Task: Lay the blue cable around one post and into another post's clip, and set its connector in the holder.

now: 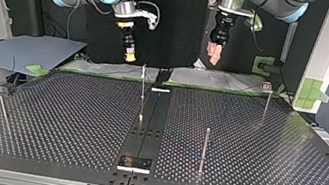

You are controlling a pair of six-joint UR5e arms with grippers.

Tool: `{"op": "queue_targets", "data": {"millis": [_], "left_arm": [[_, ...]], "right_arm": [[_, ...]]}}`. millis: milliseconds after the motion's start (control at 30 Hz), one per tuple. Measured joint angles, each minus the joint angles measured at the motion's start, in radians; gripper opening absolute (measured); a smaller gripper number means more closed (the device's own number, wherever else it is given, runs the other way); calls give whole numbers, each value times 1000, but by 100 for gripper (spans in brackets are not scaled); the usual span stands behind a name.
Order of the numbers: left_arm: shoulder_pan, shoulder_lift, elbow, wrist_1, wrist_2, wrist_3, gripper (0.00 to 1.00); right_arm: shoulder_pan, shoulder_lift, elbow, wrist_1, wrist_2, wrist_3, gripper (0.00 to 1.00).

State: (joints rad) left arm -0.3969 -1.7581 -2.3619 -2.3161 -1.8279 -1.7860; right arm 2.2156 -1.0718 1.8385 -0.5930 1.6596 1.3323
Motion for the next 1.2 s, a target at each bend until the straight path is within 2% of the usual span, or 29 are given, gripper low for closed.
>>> {"op": "queue_targets", "data": {"millis": [167,333,467,600,900,967,1033,1200], "left_arm": [[0,0,0,-16,-40,5,100],[-1,1,0,-25,-62,9,100],[-2,1,0,-30,-67,10,100],[-2,1,0,-38,-75,11,100],[-4,1,0,-53,-87,14,100],[-4,2,0,-54,-87,13,100],[-5,2,0,-54,-87,13,100],[-5,2,0,-54,-87,14,100]], "right_arm": [[44,0,3,-15,44,-22,99],[93,0,6,-9,93,-27,99],[127,-1,23,-12,127,-17,99],[165,-1,45,-40,163,-5,99],[237,-1,51,-50,182,14,99],[241,-1,52,-47,183,19,99],[236,-2,58,-48,186,27,99],[199,-5,96,-78,171,65,99]]}}
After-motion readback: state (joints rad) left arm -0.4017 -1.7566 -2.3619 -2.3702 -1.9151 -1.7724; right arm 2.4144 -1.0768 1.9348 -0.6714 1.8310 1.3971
